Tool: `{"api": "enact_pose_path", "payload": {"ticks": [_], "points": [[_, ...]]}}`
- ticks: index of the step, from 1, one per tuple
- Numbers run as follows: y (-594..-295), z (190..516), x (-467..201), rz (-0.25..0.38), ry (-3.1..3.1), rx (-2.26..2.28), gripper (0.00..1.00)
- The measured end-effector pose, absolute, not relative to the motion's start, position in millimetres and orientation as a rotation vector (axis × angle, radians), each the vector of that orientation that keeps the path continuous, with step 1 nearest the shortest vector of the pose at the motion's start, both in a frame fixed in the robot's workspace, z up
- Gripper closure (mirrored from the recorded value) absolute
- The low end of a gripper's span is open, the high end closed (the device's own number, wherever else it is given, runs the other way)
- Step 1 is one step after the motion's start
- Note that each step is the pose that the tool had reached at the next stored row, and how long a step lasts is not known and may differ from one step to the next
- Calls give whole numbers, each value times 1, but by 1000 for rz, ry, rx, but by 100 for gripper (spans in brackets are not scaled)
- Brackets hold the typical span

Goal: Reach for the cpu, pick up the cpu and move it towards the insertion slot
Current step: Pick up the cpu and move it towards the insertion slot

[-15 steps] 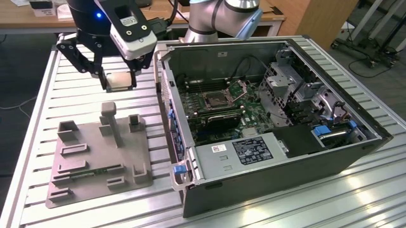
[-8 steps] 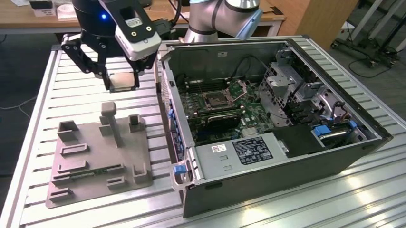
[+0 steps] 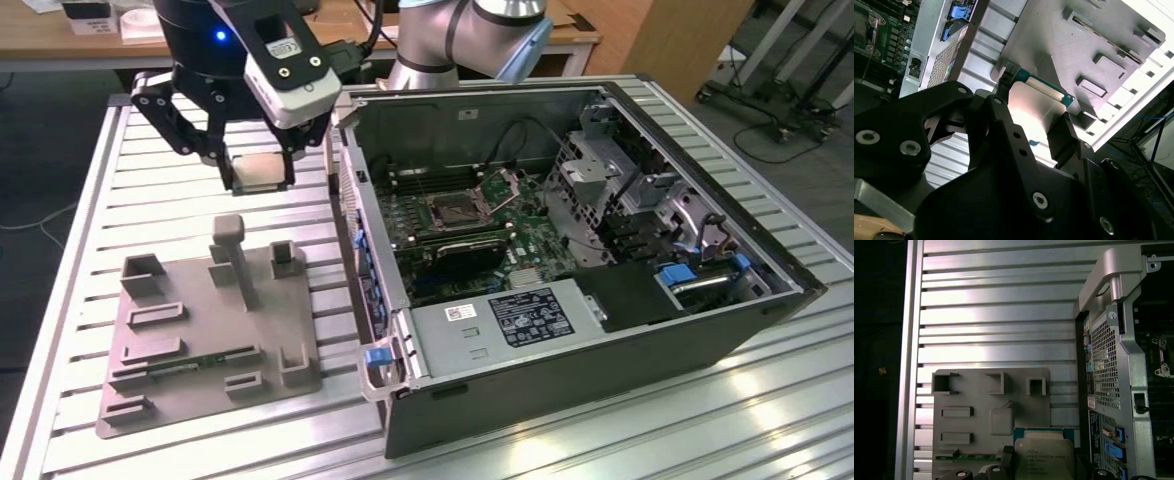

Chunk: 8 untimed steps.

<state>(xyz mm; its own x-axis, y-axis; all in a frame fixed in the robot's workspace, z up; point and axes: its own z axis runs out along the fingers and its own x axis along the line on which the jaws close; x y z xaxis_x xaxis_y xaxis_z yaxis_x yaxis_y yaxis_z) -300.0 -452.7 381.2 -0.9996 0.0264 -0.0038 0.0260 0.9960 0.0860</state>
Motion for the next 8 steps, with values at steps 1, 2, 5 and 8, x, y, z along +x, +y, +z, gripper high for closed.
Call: {"api": "enact_pose_path", "payload": {"ticks": [1,2,5,8], "points": [[-453,381,-299,135,3134,42,45],[-452,381,-299,135,3134,43,45],[-452,381,-295,135,3134,43,45],[-452,380,-293,135,3133,43,45]]}}
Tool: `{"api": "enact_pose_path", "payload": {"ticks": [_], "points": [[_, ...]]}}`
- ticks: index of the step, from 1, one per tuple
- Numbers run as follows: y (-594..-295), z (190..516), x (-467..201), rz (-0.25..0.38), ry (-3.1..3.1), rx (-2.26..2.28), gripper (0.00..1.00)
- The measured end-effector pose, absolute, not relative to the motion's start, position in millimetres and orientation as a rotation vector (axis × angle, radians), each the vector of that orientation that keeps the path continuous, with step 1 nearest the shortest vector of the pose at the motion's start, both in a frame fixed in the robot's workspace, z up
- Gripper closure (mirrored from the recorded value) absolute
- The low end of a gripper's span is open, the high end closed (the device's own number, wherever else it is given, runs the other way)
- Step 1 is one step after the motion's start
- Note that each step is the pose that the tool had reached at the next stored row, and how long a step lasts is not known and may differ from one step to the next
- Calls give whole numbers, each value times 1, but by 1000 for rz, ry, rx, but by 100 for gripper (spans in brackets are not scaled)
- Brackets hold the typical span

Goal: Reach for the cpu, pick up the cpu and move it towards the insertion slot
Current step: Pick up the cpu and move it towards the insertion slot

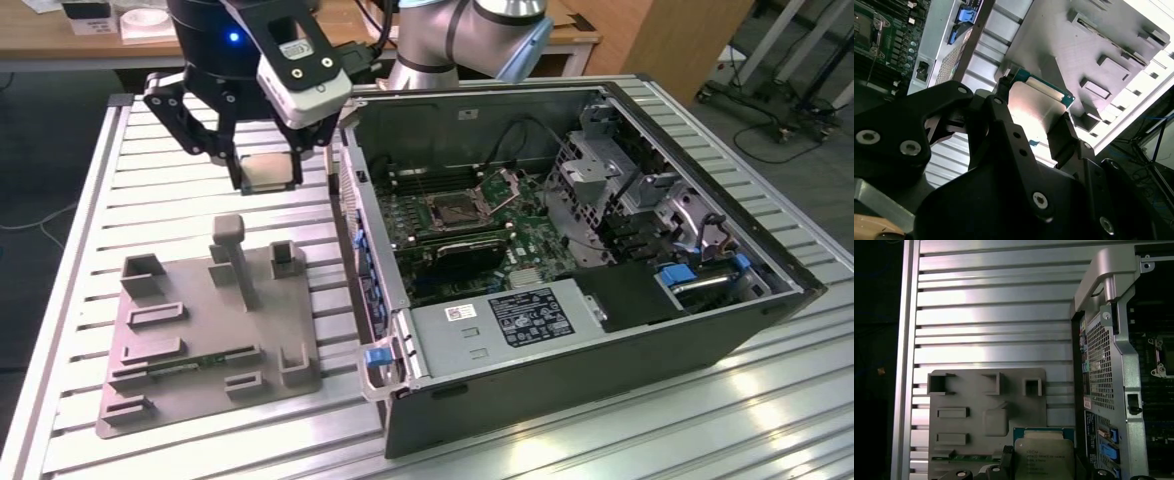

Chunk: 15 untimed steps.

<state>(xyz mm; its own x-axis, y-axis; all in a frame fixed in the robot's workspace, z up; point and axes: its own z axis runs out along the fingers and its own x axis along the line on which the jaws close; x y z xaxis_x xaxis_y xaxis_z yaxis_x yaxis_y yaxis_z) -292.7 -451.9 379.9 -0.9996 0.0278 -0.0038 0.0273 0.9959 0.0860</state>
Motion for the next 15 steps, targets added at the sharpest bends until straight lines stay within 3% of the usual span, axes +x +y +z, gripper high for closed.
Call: {"api": "enact_pose_path", "payload": {"ticks": [15], "points": [[-452,377,-283,135,3133,43,45]]}}
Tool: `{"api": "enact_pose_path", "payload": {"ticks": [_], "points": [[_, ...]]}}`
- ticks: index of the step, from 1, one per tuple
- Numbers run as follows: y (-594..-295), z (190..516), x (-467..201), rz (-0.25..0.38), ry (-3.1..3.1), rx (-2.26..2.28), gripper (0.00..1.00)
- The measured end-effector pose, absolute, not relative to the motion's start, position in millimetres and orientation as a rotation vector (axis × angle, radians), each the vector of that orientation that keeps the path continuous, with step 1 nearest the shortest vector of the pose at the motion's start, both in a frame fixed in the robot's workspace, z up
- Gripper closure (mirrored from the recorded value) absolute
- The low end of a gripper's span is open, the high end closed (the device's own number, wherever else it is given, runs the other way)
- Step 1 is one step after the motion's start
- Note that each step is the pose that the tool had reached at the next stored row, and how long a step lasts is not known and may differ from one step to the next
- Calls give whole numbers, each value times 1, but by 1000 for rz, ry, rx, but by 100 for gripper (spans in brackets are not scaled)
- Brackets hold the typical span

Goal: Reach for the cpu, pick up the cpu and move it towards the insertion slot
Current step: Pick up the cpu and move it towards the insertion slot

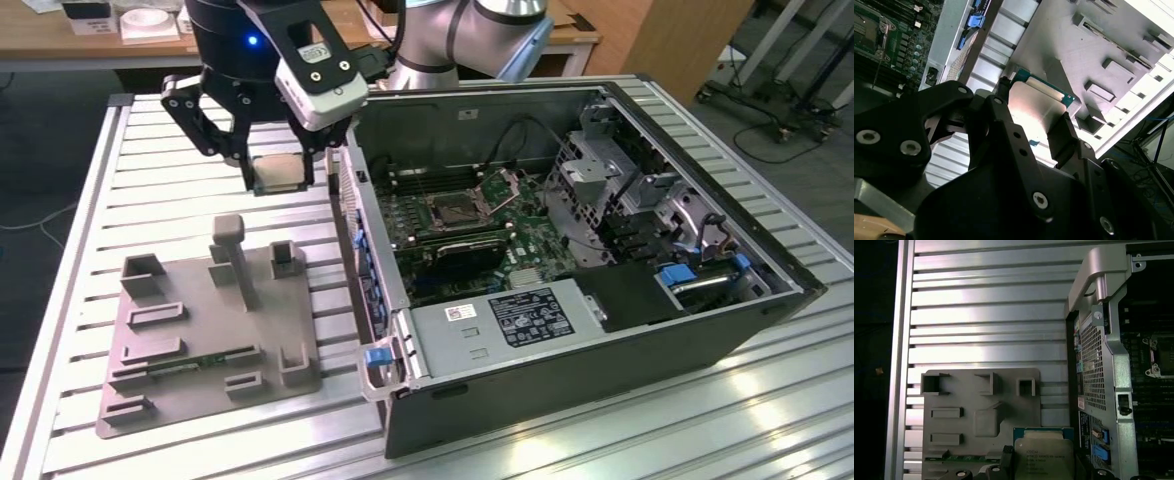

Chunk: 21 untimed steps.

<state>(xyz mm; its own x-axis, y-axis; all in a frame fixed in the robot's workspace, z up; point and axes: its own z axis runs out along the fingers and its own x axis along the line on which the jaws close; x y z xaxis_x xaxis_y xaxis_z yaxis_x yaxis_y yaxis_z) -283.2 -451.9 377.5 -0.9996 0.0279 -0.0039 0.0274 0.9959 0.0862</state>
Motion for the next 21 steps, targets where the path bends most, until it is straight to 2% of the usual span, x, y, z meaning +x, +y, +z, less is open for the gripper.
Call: {"api": "enact_pose_path", "payload": {"ticks": [21], "points": [[-452,374,-258,135,3133,45,45]]}}
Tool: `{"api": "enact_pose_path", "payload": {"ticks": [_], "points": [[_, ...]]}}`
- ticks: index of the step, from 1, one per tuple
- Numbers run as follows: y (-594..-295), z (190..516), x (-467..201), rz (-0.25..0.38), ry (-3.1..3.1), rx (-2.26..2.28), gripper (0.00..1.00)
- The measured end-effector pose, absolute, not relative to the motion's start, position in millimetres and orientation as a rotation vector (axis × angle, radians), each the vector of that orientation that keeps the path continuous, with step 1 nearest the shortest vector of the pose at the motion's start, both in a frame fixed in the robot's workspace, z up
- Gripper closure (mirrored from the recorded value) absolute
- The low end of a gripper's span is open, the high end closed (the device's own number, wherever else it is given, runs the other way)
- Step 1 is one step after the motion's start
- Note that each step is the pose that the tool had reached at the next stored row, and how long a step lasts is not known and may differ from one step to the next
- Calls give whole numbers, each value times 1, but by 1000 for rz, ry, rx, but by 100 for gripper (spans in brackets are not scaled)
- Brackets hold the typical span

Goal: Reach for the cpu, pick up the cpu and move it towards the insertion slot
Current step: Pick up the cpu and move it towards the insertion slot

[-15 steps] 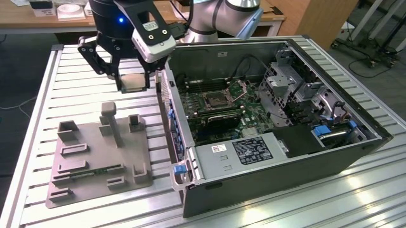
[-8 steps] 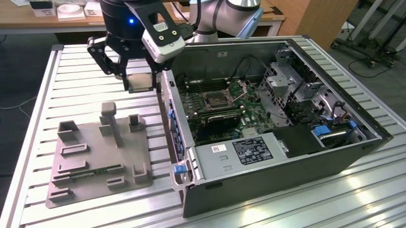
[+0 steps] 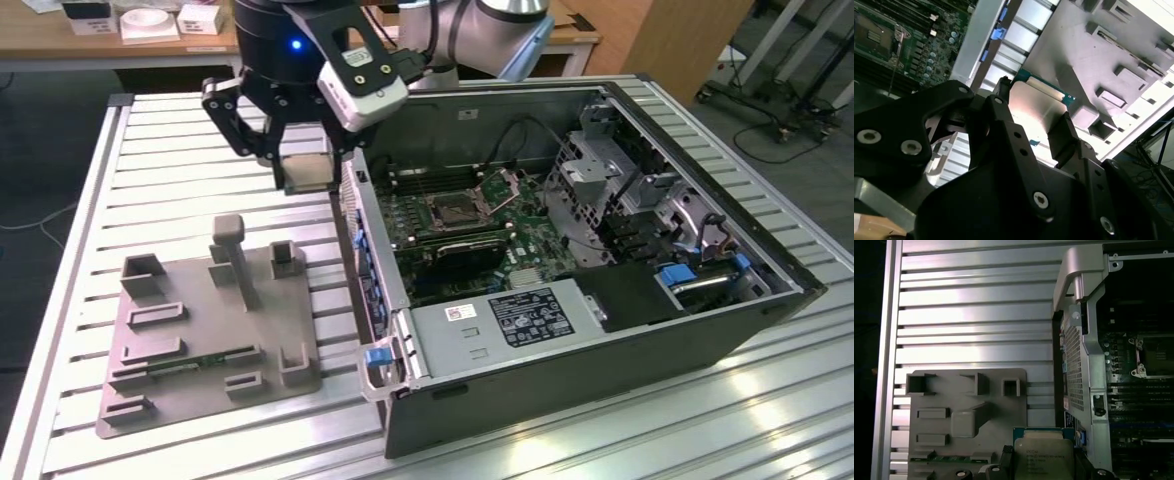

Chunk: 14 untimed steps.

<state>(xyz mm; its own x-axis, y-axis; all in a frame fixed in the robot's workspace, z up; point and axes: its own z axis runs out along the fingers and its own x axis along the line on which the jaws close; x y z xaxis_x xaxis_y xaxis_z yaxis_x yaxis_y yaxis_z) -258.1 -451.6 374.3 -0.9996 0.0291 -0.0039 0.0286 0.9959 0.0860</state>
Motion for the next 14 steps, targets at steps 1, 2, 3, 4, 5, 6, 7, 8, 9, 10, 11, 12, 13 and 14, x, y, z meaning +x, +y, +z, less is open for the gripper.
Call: {"api": "enact_pose_path", "payload": {"ticks": [1,2,3,4,5,6,7,8,9,10,11,12,13,14], "points": [[-452,374,-255,135,3133,45,45],[-452,374,-253,135,3133,45,45],[-451,374,-251,135,3133,45,45],[-451,374,-248,135,3133,45,45],[-451,374,-246,135,3133,45,45],[-451,374,-243,135,3133,45,45],[-451,374,-242,135,3133,45,45],[-451,373,-240,135,3133,45,45],[-451,373,-239,135,3133,45,45],[-451,373,-238,135,3133,45,45],[-451,373,-238,135,3133,45,45],[-451,373,-237,135,3133,45,45],[-451,373,-236,135,3133,45,45],[-451,373,-236,135,3133,45,45]]}}
